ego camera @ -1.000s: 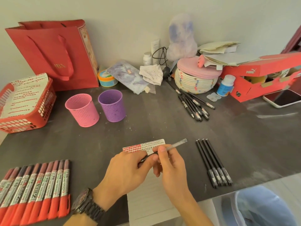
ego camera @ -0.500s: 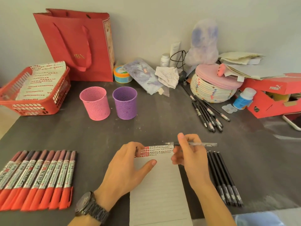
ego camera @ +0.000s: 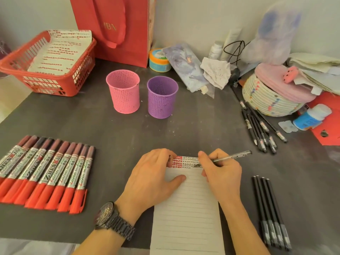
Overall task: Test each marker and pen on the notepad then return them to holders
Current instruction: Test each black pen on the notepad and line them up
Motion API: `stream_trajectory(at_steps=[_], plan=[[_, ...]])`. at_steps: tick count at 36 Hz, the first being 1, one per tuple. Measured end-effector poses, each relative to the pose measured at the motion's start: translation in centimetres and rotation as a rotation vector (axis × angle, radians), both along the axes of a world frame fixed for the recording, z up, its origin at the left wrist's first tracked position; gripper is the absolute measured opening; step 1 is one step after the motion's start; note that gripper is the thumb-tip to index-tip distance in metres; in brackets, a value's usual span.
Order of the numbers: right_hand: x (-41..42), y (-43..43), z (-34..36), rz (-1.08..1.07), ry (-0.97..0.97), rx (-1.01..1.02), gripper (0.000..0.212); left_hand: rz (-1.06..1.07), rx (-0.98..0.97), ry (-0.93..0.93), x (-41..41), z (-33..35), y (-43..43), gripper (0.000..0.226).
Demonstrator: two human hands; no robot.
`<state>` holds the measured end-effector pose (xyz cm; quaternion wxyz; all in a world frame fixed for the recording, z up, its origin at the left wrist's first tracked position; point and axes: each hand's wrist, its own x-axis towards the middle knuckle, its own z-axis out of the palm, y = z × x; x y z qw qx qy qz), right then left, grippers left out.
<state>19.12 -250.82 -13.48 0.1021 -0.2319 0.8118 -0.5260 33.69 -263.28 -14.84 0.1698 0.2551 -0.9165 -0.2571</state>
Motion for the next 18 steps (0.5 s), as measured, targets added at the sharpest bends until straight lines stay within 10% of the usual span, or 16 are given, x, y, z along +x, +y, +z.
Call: stream_trajectory(at_steps=[18], plan=[[-0.18,-0.38,-0.51,0.036,0.069,0.046,0.028,0.019,0.027,-0.030,-0.28,-0.08,-0.32,0.043]])
